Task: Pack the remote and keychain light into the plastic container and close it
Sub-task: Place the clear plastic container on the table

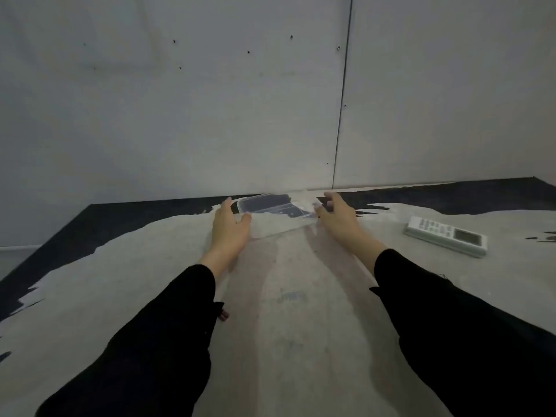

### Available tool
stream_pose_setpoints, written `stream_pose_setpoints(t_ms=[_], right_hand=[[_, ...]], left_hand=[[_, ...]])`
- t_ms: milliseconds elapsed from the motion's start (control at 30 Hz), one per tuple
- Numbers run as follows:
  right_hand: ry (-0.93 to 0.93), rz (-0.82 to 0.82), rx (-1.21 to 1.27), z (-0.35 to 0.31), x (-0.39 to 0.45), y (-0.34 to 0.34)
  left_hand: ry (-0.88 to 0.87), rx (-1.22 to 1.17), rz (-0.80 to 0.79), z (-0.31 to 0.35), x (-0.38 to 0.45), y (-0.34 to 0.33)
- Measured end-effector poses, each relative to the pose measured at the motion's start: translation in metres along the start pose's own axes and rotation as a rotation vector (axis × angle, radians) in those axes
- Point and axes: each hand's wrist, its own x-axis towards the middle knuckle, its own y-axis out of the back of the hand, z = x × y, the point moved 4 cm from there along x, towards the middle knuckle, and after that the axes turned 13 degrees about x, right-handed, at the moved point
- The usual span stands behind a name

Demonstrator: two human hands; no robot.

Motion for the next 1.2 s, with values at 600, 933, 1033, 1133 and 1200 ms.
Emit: stream_pose_setpoints(t_ms=[600, 933, 1033, 1133, 1200], right_hand=[[-0.176, -0.080, -0.191, -0.005, -0.070, 0.066], [-0.176, -0.321, -0.474, -0.013, -0.171, 0.112], [-0.185, -0.355, -0.497, -0.012, -0.181, 0.114], [-0.172, -0.328, -0.502, -0.013, -0.174, 0.119], [-0.139, -0.252, -0.469, -0.013, -0.158, 0.129]], left_hand=[[-0.078, -0.022, -0.091, 0.023, -0.078, -0.008], [-0.148, -0.291, -0.198, 0.020, -0.163, -0.037], [-0.171, -0.282, -0.182, 0.016, -0.163, -0.038], [-0.200, -0.293, -0.193, 0.015, -0.162, -0.040], [-0.218, -0.300, -0.185, 0.015, -0.161, -0.040]])
